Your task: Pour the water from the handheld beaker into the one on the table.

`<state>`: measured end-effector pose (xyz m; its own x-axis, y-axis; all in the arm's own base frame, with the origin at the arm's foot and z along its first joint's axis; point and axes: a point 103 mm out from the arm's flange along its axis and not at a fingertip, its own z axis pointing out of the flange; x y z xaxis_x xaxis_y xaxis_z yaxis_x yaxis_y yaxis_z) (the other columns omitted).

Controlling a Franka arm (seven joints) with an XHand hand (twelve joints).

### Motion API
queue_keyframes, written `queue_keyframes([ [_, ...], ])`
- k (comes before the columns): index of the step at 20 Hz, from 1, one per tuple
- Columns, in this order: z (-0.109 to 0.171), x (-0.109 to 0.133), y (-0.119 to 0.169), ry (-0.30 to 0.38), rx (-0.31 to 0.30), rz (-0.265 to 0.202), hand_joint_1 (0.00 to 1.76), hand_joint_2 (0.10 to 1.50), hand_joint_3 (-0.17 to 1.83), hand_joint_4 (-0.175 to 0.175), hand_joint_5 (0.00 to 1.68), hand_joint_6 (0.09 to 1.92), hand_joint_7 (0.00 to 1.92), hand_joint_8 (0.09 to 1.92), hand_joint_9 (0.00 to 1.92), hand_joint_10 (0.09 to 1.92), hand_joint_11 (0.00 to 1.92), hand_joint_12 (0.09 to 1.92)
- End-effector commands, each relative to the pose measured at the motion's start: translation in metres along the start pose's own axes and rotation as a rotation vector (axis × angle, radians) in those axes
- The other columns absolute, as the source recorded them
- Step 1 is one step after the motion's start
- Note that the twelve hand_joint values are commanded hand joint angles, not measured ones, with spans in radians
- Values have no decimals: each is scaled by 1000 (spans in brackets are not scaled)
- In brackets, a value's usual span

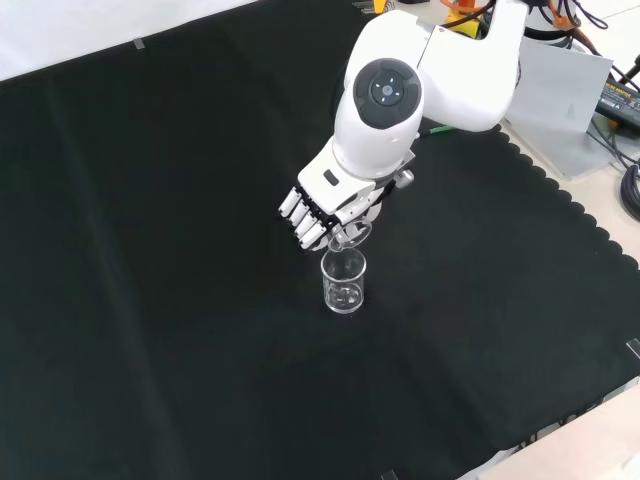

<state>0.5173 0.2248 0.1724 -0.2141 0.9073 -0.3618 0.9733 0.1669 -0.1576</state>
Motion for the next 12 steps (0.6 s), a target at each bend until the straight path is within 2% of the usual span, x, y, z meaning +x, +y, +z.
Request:
queue_keyframes([
  [1,-1,0,0,0,3,-3,1424,488,1191,-175,915,1566,1102,1255,1220,1135,917,1063],
  [4,-1,0,-1,0,2,3,1425,488,1191,-175,914,1566,1102,1255,1220,1135,916,1063],
  [12,7,-9,1,69,-9,9,1425,487,1192,-175,915,1566,1102,1255,1222,1135,916,1063],
])
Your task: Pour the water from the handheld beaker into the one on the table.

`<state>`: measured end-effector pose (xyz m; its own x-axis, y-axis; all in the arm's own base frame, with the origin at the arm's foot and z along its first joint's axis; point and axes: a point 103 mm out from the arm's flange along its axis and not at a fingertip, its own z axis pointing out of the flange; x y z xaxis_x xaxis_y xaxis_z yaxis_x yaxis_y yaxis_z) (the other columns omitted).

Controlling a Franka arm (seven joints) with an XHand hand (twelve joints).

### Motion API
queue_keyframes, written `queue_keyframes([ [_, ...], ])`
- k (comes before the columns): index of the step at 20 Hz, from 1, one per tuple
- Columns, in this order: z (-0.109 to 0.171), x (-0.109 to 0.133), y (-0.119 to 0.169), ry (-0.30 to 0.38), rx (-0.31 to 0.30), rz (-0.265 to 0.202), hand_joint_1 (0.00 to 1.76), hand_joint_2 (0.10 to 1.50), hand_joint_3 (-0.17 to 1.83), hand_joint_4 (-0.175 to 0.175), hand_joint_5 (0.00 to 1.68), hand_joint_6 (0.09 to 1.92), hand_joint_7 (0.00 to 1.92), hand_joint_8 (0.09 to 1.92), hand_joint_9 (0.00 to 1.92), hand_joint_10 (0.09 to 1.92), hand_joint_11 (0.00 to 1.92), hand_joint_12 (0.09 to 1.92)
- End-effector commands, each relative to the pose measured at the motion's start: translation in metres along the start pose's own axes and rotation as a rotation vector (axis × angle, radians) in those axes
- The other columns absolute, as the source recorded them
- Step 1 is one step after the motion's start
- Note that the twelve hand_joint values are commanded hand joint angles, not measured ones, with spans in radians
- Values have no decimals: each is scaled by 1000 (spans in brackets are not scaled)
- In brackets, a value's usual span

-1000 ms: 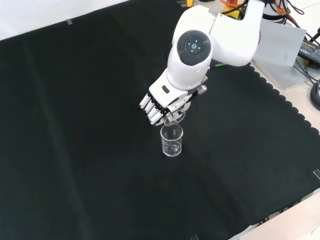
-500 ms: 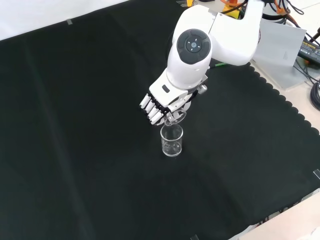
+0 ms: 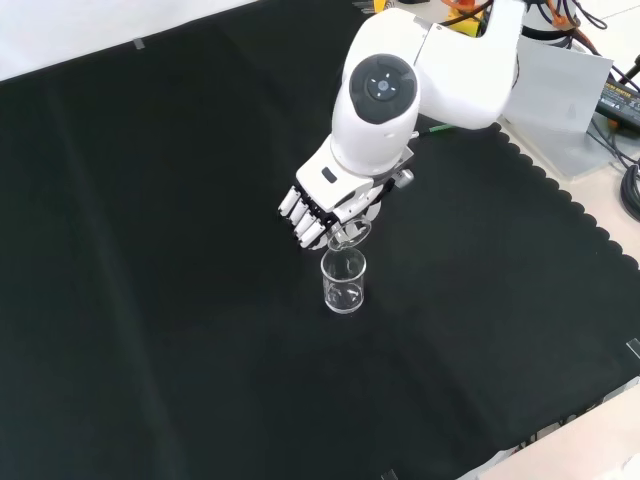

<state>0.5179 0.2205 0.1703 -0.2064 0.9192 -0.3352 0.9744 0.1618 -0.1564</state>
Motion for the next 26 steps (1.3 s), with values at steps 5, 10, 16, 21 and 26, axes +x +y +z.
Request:
queue_keyframes([
  [5,4,-11,1,60,-7,10,1425,486,1193,-175,915,1565,1102,1255,1222,1133,917,1063],
  [10,5,-17,2,146,0,20,1425,486,1193,-175,915,1565,1103,1255,1224,1131,919,1062],
  [16,6,-26,5,304,-23,-8,1425,486,1193,-175,915,1564,1103,1255,1224,1130,920,1061],
  [21,6,-8,13,370,-89,-66,1425,486,1193,-175,915,1563,1105,1254,1223,1130,921,1060],
  [26,12,-38,6,514,-102,-91,1424,487,1191,-175,915,1563,1106,1254,1221,1129,921,1059],
])
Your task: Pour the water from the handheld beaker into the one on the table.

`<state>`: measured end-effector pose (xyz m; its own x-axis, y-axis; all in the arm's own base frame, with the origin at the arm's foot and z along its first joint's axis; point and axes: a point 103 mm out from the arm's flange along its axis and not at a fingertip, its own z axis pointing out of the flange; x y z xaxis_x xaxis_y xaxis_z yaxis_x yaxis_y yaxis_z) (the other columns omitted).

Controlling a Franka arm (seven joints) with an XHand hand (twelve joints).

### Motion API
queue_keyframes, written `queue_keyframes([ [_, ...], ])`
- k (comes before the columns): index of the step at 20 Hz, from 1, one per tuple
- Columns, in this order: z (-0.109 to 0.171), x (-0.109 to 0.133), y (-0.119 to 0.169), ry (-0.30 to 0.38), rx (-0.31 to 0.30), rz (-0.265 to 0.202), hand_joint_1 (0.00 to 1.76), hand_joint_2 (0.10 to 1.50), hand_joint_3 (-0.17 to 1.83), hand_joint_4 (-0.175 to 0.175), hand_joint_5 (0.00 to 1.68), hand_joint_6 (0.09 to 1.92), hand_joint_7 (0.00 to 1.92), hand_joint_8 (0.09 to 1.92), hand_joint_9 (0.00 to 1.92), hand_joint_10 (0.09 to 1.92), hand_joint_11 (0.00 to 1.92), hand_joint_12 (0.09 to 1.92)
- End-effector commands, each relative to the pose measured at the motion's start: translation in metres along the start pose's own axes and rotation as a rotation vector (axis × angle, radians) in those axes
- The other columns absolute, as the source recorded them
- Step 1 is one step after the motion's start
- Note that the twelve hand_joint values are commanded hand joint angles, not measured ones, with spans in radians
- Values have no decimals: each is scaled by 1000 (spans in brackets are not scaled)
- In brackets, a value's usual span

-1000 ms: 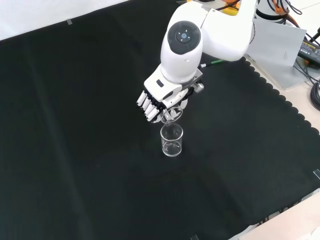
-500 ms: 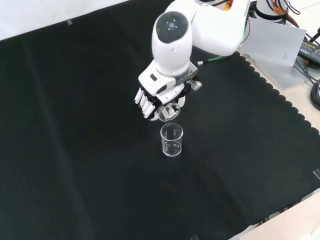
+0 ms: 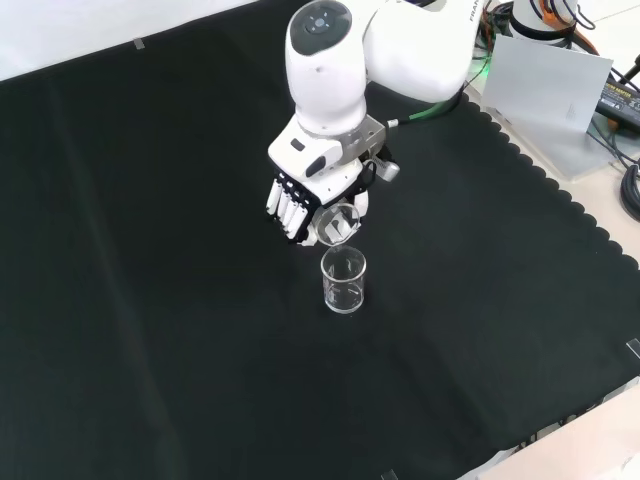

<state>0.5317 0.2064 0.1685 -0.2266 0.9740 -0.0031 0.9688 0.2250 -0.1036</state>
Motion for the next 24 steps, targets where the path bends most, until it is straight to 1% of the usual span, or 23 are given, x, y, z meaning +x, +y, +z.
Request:
queue_keyframes([
  [1,-2,-27,-6,200,-34,-40,1424,487,1191,-175,915,1563,1106,1254,1221,1129,922,1059],
  [5,0,-34,-4,267,-26,-46,1424,488,1189,-175,914,1564,1105,1254,1219,1129,922,1058],
  [8,4,-38,-3,316,-29,-60,1424,489,1188,-175,914,1564,1105,1254,1218,1128,922,1058],
  [16,12,-48,3,428,-26,-69,1424,491,1184,-175,913,1564,1105,1254,1216,1127,921,1056],
  [24,27,-65,14,551,-8,-58,1424,492,1183,-175,913,1565,1103,1255,1217,1125,921,1055],
])
